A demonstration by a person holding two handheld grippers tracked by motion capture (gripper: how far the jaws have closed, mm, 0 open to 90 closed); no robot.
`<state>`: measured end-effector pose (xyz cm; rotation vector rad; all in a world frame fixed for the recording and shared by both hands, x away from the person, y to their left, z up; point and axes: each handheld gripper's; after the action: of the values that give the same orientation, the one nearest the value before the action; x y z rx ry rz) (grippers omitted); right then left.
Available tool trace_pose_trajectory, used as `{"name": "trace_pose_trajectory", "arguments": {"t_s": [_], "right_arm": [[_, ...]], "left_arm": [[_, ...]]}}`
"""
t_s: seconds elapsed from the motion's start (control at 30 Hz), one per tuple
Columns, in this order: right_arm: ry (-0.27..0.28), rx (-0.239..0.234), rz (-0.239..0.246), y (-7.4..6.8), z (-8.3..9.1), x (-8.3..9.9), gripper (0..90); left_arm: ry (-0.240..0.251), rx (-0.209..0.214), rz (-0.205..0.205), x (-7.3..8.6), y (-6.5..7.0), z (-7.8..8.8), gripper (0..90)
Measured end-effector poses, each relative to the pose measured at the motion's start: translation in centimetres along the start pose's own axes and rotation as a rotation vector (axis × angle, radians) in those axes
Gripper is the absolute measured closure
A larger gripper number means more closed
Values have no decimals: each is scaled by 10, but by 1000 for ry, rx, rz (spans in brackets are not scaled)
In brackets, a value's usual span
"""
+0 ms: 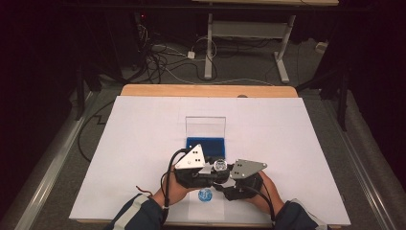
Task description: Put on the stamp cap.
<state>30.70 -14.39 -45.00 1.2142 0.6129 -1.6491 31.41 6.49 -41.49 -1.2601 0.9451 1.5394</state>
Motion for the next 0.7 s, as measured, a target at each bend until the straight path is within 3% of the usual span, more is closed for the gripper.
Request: {"name": "trace_pose_trajectory", "arguments": {"t_s": [0.7], "right_arm": [[-6, 36, 20, 4, 5, 0, 243]], "left_arm": [[0, -13, -13, -3, -2, 5, 539]]}}
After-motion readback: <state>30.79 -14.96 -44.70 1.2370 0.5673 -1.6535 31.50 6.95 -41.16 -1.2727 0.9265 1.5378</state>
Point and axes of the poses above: each handheld gripper's, and its own axes: z roughly backward along the jaws, x roughly out of its underside, y roughly to its right, and after that the axes turned 13 degrees about y, right-handed
